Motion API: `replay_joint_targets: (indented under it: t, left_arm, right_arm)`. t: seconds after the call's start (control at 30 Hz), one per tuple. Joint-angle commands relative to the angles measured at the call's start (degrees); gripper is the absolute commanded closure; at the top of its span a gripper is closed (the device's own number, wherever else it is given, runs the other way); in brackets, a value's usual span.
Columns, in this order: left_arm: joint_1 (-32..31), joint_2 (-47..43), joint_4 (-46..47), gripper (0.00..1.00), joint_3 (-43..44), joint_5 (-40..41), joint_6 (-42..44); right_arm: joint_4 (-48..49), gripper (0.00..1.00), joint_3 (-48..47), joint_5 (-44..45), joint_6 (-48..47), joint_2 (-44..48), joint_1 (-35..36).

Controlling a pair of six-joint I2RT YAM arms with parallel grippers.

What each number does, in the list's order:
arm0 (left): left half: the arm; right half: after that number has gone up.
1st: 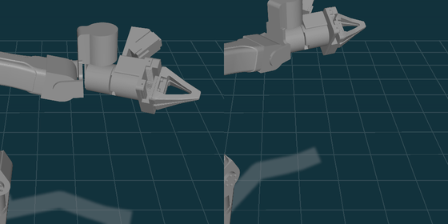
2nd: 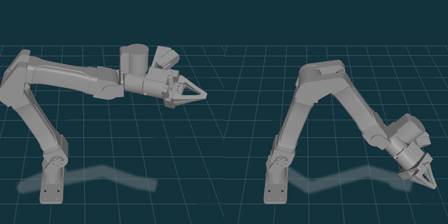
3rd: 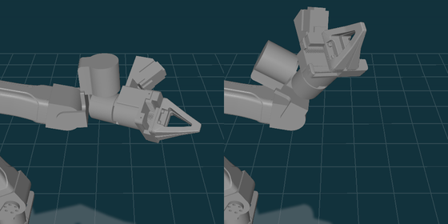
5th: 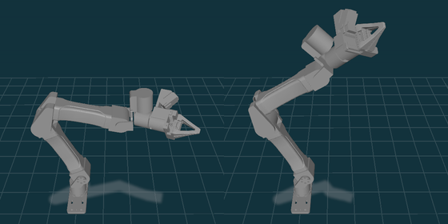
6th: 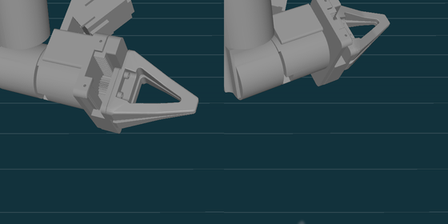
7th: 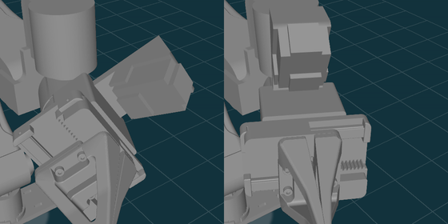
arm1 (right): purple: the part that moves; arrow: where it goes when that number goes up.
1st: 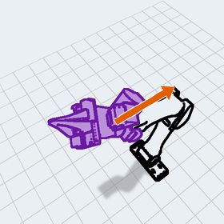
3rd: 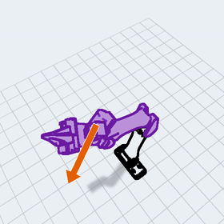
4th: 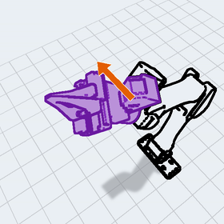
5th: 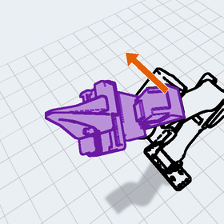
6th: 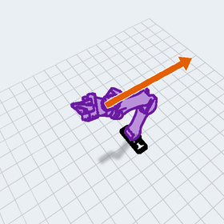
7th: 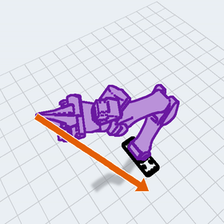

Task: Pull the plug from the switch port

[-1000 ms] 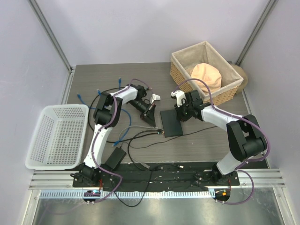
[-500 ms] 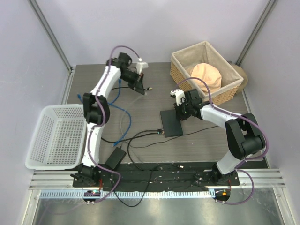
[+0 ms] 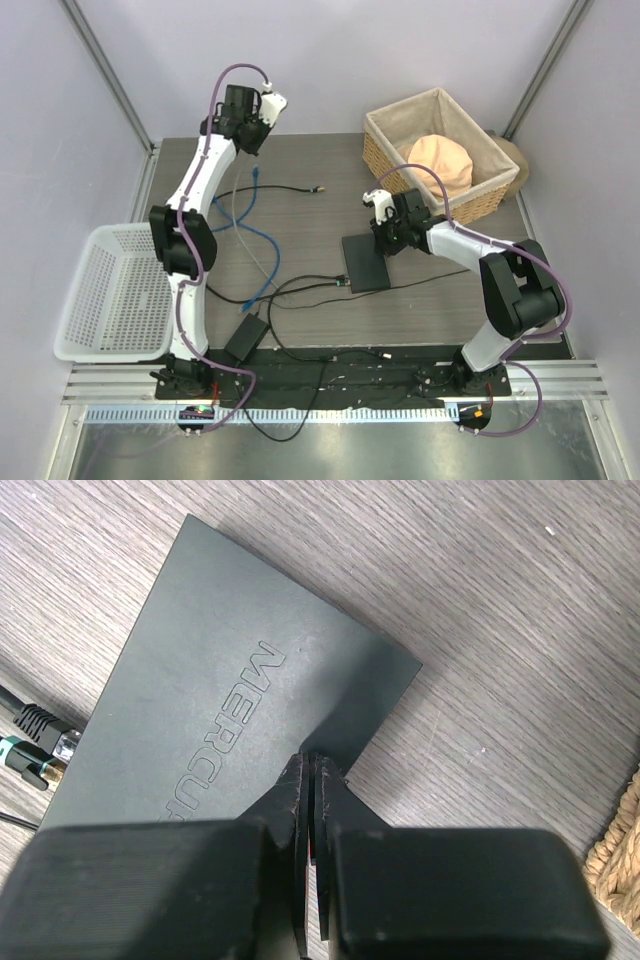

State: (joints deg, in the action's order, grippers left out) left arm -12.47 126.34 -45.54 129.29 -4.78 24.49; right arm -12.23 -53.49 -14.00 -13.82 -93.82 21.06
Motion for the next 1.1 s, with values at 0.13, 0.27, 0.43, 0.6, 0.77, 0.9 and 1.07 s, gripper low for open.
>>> replay_joint_targets:
  t: [0.13, 0.27, 0.43, 0.6, 0.77, 0.9, 1.07]
  left_arm:
    - [0.08, 7.94, 11.00, 0.99, 4.29, 20.93, 5.13]
    - [0.08, 10.59, 12.13, 0.82, 6.31, 24.01, 5.57]
    - [-0.01, 9.63, 12.32, 0.43, 5.80, 25.08, 3.82]
    - [-1.41, 0.41, 13.37, 0.38, 0.09, 21.67, -2.33]
    - [-1.68, -10.13, 8.54, 0.32, -10.62, -12.63, -11.65]
    - [-5.09, -15.42, 8.10, 0.32, -21.79, -35.11, -15.69]
    - [-8.62, -12.09, 6.60, 0.38, -30.41, -49.87, -19.04]
  right_arm:
    - [-5.09, 0.99, 2.52, 3.54, -1.12, -2.07, 0.21]
    - [-4.65, 0.99, 3.92, 3.37, -1.12, -1.37, 0.21]
    - [-4.30, 0.99, 4.54, 3.54, -1.03, -0.75, 0.21]
    - [-4.12, 0.99, 4.72, 3.54, -0.94, -0.57, 0.21]
    - [-3.86, 0.99, 4.19, 3.28, -0.94, -1.10, 0.12]
    - [-3.42, 0.99, 3.75, 3.10, -1.03, -1.89, 0.21]
    - [-3.33, 0.99, 2.79, 2.84, -0.77, -2.51, 0.21]
